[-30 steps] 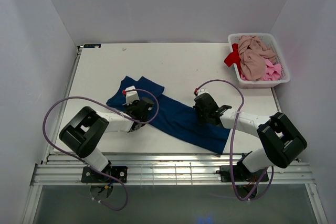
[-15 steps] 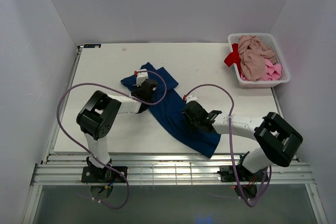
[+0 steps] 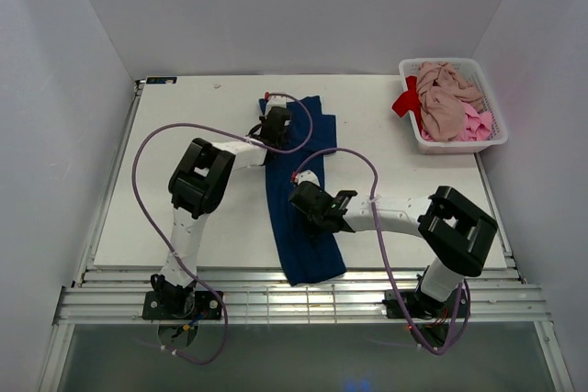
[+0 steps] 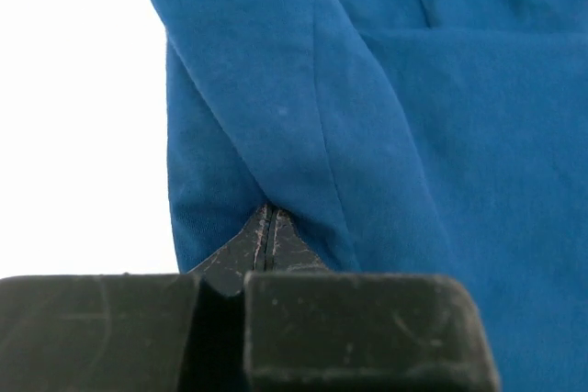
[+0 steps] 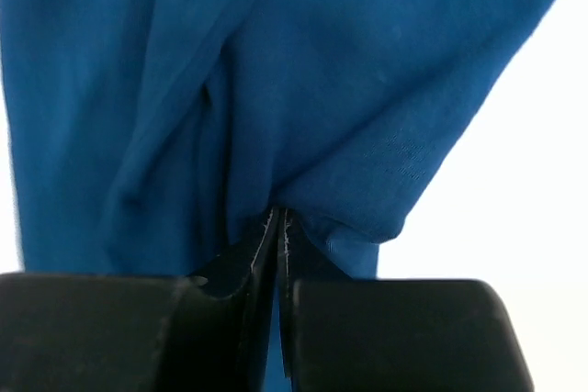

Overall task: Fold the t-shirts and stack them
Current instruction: Rotate the tshirt 90 degrees

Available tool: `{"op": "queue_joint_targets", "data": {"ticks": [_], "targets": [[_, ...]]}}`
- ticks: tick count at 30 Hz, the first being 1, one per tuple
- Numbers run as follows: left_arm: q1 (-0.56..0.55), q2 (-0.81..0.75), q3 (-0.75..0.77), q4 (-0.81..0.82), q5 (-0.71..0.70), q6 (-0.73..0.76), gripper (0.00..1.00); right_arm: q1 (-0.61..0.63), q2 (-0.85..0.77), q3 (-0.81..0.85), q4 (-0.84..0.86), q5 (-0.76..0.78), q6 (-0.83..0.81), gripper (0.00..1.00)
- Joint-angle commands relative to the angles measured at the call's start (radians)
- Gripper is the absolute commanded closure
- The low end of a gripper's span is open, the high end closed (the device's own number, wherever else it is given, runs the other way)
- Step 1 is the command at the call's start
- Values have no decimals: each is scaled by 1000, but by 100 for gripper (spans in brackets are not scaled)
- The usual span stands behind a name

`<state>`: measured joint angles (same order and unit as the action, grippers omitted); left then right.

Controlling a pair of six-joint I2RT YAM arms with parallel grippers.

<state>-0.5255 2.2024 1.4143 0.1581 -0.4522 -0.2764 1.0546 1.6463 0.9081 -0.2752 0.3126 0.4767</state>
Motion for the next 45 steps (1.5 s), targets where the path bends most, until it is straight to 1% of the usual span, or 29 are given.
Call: {"op": "queue_joint_targets", "data": {"ticks": [1, 4, 5, 8, 9, 11, 12, 16, 22, 25, 26, 29, 30, 32, 33, 34, 35, 36, 38, 39, 40, 41, 42, 43, 44, 45], "targets": [[21, 74, 130, -78, 66, 52, 100, 13, 40, 24, -107, 6, 37, 92], [32, 154, 233, -120, 102, 65, 100, 13, 50, 54, -139, 39, 42, 92], [35, 175, 306, -129, 119, 71, 100, 13, 52, 60, -145, 45, 42, 92], [38, 259, 420, -184, 135, 94, 100, 12, 66, 81, -159, 65, 42, 92], [38, 278, 493, -204, 145, 100, 100, 7, 70, 84, -162, 66, 43, 92], [41, 335, 564, -226, 153, 111, 100, 1, 86, 92, -165, 66, 43, 92], [42, 351, 627, -242, 161, 114, 100, -8, 89, 92, -165, 66, 45, 92], [55, 419, 741, -267, 171, 120, 100, -39, 115, 91, -165, 77, 46, 92], [87, 485, 821, -269, 208, 114, 100, -111, 144, 87, -165, 101, 31, 92], [93, 482, 813, -235, 227, 141, 100, -140, 113, 78, -167, 123, 33, 92], [93, 471, 783, -215, 260, 149, 100, -145, 100, 77, -165, 134, 37, 91], [90, 387, 694, -102, 315, 170, 100, -148, 37, 83, -167, 200, 40, 83], [88, 364, 686, -74, 323, 172, 100, -146, 5, 87, -168, 219, 39, 77], [82, 306, 702, -66, 336, 187, 86, -148, -29, 109, -180, 285, 30, 71], [78, 286, 713, -72, 339, 195, 79, -146, -63, 117, -185, 305, 17, 65], [75, 246, 722, -75, 336, 204, 58, -148, -83, 126, -191, 341, 13, 63], [65, 223, 729, -77, 327, 219, 49, -146, -100, 143, -203, 353, 8, 61], [61, 197, 726, -77, 293, 226, 44, -148, -139, 147, -208, 362, -4, 59], [47, 105, 706, -83, 245, 230, 35, -148, -177, 147, -205, 367, -12, 57], [42, 71, 659, -95, 224, 226, 34, -148, -212, 144, -203, 361, -16, 57], [38, 33, 625, -104, 167, 217, 33, -146, -227, 138, -199, 329, -29, 57], [29, -52, 580, -118, 137, 201, 32, -145, -243, 132, -193, 307, -35, 57], [25, -102, 527, -149, 107, 147, 32, -142, -267, 109, -170, 284, -42, 57], [22, -154, 380, -153, 65, 107, 32, -139, -278, 95, -153, 234, -59, 57], [16, -265, 292, -154, 64, 65, 32, -131, -287, 80, -138, 206, -67, 57], [12, -324, 194, -154, 61, 28, 34, -124, -304, 48, -99, 179, -76, 57]]}}
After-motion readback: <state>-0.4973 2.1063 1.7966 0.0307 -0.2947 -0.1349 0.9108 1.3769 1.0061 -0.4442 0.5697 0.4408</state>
